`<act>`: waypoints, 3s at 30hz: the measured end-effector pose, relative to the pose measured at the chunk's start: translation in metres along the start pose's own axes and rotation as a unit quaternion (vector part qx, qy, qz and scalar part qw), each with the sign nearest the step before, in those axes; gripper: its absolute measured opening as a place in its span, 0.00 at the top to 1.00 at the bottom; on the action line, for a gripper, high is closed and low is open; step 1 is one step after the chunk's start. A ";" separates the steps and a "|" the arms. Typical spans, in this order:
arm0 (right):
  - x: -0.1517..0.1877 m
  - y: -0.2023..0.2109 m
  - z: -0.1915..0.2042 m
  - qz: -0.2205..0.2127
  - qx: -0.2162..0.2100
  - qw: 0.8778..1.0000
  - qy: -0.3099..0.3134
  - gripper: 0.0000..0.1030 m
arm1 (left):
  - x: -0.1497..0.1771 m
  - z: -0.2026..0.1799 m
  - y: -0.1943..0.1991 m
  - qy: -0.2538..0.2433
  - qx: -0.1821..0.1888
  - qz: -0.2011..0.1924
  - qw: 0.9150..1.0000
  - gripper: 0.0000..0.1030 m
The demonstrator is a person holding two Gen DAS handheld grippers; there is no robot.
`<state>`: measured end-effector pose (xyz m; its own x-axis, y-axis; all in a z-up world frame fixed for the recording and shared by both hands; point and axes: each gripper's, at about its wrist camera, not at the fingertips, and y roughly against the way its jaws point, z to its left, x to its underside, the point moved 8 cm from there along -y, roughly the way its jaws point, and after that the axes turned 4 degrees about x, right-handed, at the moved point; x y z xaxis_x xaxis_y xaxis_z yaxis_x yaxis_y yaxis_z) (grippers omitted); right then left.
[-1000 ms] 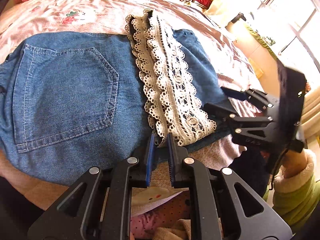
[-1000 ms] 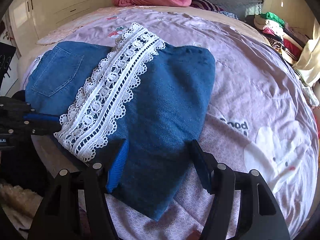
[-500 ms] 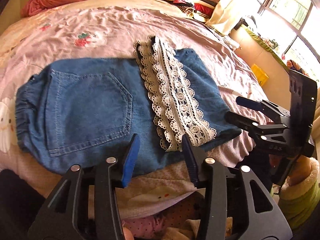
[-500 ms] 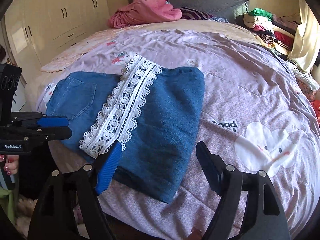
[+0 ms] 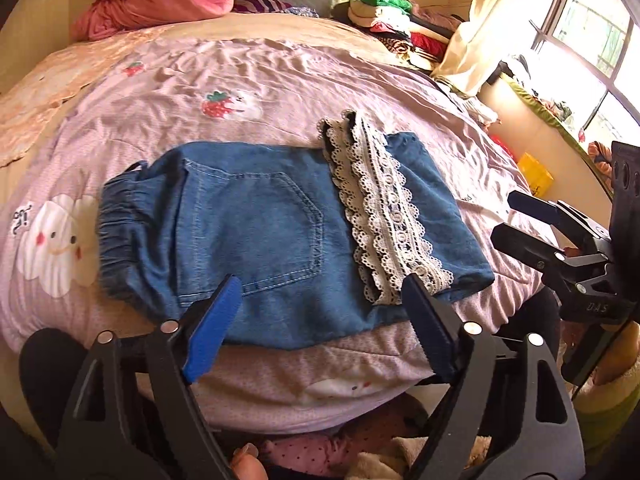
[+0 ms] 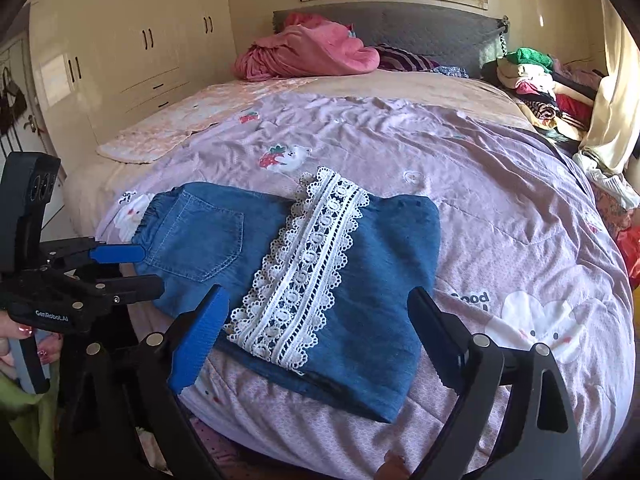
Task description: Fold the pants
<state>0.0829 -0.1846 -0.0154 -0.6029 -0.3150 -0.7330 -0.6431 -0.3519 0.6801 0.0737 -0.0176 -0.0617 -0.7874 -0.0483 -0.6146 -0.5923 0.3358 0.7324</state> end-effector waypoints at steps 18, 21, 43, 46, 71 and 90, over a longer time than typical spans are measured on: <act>-0.034 -0.022 0.046 0.002 -0.012 0.999 0.040 0.06 | 0.001 0.067 0.022 0.054 -0.041 -0.029 0.997 0.10; -0.043 -0.029 0.054 0.004 -0.015 0.999 0.051 0.05 | 0.001 0.084 0.025 0.073 -0.049 -0.031 0.996 0.10; -0.094 -0.130 0.151 0.076 -0.113 0.980 0.147 0.05 | 0.025 0.138 0.002 0.134 -0.039 0.000 0.990 0.10; -0.095 -0.145 0.165 0.090 -0.125 0.974 0.165 0.05 | 0.025 0.135 -0.005 0.132 -0.036 0.003 0.991 0.10; -0.094 -0.162 0.186 0.111 -0.335 0.928 0.120 0.67 | 0.009 0.137 -0.010 0.147 0.007 -0.038 0.988 0.10; -0.116 -0.072 0.077 0.008 -0.317 0.942 0.109 0.68 | -0.049 0.025 -0.024 0.105 0.200 -0.030 0.974 0.65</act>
<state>0.1626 -0.0552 0.0214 -0.4555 -0.4740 -0.7536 -0.1818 -0.7791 0.6000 0.1306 0.0000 -0.0569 -0.7963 -0.2568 -0.5476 -0.5570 0.6644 0.4984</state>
